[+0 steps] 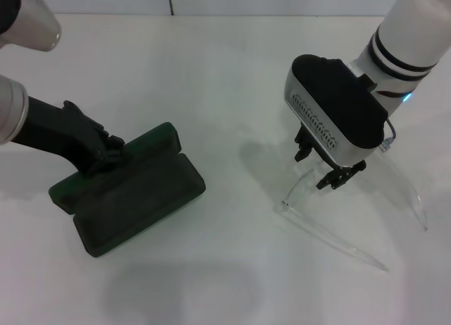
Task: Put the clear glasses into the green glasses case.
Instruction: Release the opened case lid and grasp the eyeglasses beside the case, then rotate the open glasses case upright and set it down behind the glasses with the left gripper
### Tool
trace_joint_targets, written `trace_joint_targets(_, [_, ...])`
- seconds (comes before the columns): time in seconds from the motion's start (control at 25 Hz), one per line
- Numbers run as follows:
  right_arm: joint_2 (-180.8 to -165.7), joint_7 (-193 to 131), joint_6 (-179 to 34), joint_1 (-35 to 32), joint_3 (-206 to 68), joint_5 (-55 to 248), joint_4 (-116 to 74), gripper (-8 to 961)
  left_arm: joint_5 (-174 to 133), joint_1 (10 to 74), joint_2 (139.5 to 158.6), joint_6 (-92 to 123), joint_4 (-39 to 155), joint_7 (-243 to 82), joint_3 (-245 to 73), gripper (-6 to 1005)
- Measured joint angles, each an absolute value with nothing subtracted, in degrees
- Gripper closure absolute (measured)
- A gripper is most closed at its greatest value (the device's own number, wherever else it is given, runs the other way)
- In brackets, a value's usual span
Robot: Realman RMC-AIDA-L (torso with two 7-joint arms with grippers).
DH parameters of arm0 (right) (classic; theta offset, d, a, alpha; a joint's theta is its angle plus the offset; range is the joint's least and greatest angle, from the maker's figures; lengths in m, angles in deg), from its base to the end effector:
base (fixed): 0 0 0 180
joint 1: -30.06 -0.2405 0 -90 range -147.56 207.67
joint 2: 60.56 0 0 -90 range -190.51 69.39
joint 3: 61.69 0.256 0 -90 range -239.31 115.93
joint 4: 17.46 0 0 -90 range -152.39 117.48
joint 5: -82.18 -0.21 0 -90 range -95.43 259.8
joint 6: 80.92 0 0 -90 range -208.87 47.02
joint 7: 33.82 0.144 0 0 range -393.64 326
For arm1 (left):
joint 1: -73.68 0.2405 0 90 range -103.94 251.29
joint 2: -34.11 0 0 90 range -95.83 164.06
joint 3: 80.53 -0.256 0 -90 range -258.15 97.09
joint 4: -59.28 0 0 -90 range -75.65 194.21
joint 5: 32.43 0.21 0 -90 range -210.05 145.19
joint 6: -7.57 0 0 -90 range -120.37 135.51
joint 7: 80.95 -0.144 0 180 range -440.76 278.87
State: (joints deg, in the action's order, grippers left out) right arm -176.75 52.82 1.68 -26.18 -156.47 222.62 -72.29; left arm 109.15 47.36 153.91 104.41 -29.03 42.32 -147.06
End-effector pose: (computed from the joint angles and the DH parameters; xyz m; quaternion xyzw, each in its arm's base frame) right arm 0.1175 0.3834 -0.0609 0.9147 0.2956 0.2724 0.0410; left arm -0.1952 0.3299 0.0496 -0.9577 -0.2126 0.1069 0.1616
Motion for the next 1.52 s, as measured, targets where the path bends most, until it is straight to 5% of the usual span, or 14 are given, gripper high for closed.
trace_joint_targets(0.72, [-176.74, 54.7, 1.3, -24.3, -157.2, 221.9, -74.5, 788, 108.5, 50.3, 154.0, 104.4, -30.3, 42.1, -147.1, 799])
trace_joint_targets(1.52, [-176.56, 59.5, 16.0, -1.4, -132.7, 219.0, -112.2, 873, 106.9, 52.3, 153.9, 104.6, -35.6, 42.4, -153.0, 800])
